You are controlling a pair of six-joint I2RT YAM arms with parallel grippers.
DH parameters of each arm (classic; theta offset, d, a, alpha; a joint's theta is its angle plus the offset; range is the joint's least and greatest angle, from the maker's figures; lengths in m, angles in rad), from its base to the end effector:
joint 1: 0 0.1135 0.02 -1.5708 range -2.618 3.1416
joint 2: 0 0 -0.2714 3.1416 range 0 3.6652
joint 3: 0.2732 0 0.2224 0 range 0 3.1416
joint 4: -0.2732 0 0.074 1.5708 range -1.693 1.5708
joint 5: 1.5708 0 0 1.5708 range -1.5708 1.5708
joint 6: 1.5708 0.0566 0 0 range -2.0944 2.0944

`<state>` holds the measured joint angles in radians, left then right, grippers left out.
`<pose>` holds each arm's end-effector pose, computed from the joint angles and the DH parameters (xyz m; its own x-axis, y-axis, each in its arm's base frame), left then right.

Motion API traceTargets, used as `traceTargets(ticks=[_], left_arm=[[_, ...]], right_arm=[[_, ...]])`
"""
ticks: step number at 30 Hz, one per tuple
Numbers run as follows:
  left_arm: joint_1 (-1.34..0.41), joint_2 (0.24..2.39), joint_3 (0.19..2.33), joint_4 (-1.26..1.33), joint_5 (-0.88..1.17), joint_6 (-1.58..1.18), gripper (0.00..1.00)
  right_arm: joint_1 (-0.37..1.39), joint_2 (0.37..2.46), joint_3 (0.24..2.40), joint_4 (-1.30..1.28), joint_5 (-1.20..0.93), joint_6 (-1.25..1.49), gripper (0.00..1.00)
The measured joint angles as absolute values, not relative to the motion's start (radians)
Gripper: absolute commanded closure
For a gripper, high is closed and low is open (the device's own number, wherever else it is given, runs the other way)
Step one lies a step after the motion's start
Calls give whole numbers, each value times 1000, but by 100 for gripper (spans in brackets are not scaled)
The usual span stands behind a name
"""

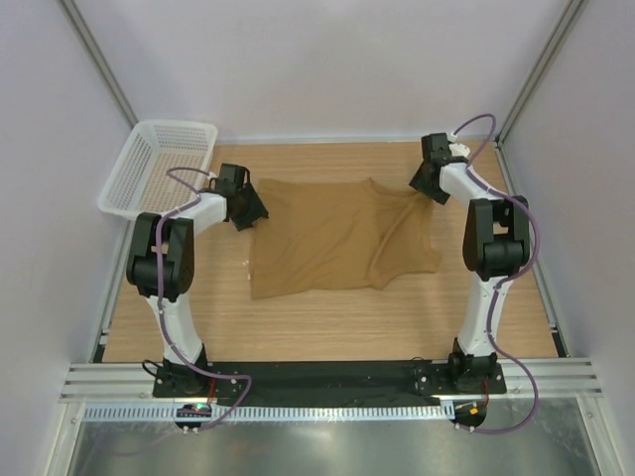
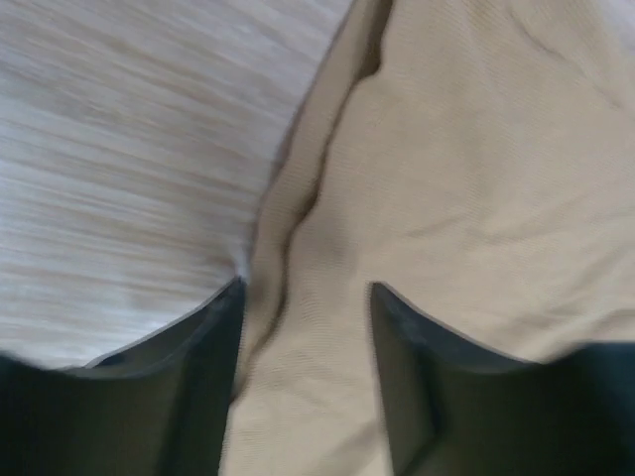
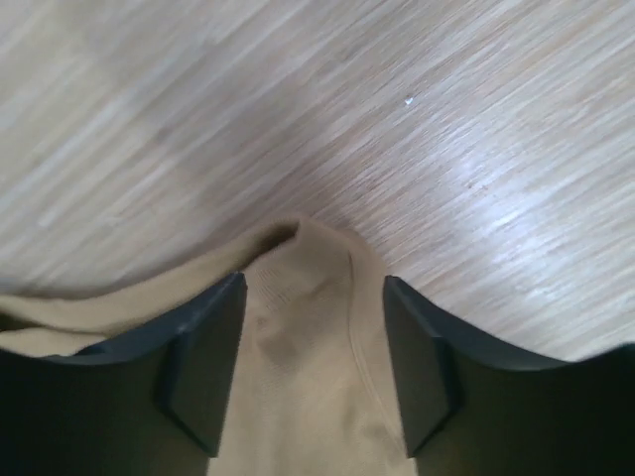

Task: Fold and stack the tank tops
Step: Flatten the tank top out

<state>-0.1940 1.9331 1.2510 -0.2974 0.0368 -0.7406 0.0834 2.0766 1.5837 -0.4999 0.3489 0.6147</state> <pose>0.3853 -0.0778 0.1705 -0.7448 -0.5408 -0.3908 -0.3926 0.8288 -0.3987 0.4381 0.0172 0.1959 -0.6197 0.4921 -0.6115 0.5695 0.8180 0.0812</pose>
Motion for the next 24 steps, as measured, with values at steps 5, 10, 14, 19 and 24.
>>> traceTargets(ticks=[5, 10, 14, 19, 24], left_arm=[[-199, 1850, 1225, -298, 26, -764, 29], [-213, 1518, 1003, -322, 4, -770, 0], [-221, 1188, 790, -334, -27, -799, 0], [-220, 947, 608, -400, -52, -853, 0], [-220, 796, 526, -480, -50, -875, 1]], right_arm=[[83, 1927, 1485, -489, 341, 598, 42], [87, 1520, 1171, -487, 211, 564, 46], [114, 1280, 998, -469, 100, 533, 50], [233, 1182, 800, -493, -3, 521, 53], [445, 1170, 666, -509, -25, 549, 55]])
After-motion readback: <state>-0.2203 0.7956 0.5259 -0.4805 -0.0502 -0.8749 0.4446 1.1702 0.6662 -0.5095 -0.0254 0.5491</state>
